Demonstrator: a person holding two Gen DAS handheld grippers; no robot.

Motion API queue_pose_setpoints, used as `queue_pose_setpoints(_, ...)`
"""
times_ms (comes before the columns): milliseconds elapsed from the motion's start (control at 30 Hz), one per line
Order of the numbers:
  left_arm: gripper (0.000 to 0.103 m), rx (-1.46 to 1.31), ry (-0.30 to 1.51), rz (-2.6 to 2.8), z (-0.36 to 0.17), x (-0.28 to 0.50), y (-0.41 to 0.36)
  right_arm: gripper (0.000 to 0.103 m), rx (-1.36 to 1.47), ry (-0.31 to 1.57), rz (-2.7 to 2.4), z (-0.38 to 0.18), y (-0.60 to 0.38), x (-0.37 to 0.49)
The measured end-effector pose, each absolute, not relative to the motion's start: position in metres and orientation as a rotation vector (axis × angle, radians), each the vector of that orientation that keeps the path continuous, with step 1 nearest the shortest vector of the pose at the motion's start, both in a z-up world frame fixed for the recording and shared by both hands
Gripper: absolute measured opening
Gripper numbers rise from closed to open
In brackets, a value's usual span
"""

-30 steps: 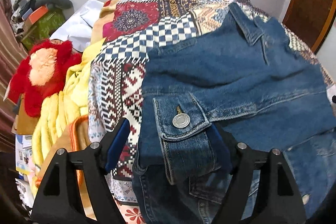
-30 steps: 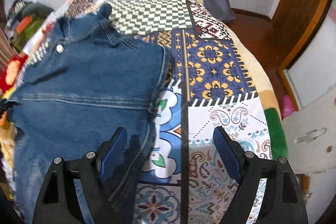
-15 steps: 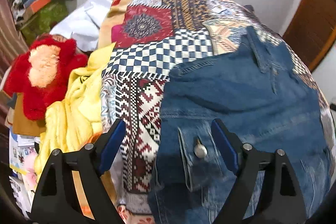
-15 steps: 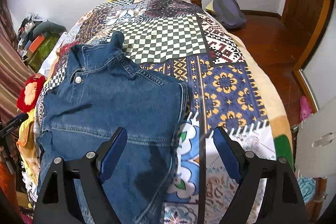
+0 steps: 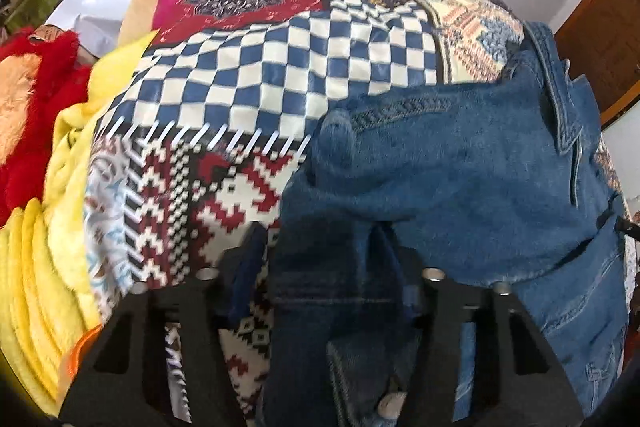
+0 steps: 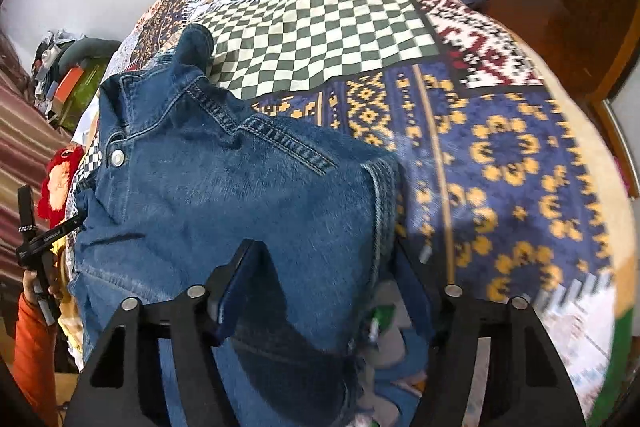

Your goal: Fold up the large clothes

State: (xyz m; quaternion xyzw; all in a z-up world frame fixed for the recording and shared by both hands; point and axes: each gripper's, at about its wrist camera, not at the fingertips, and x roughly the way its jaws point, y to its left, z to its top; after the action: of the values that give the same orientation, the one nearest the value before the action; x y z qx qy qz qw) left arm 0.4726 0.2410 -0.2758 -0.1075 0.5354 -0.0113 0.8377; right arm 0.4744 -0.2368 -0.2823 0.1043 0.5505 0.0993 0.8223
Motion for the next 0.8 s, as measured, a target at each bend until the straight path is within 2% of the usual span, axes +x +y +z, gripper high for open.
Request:
queue_pose_setpoints(67,0.039,-0.244,1.115,-0.005,-0.276,0.476,0.24,0.054,0.221,1.173,0.18,-0.286,-0.233,0.48)
queue_pose_setpoints(100,0.031,-0.248,1.111,0.0,-0.277,0.476,0.239,0.041,0.204,1.178,0.168,-0.286,-0.229,0.485)
queue_pose_setpoints(133,0.029,-0.251,1.109,0.008,-0.277,0.477,0.239,0.029,0.194,1.181,0.168,-0.285,-0.227,0.488)
queue_pose_setpoints(233,0.017,-0.226,1.091,0.018,-0.272,0.476,0.235,0.015,0.193,1.198,0.212,-0.284,-0.221,0.495)
queue_pose_setpoints(333,0.008,-0.183,1.04,0.027,-0.254,0.467,0.233,0.01,0.106,1.172,0.225,-0.274,-0.209,0.5)
queue_pose_setpoints(600,0.007,-0.14,0.972,0.106,-0.217,0.449,0.246,0.008,-0.067,1.048,0.242,-0.224,-0.164,0.555)
queue_pose_setpoints(800,0.006,-0.201,0.961,0.175,-0.219,0.451,0.271,0.008,-0.177,0.992,0.228,-0.222,-0.123,0.603)
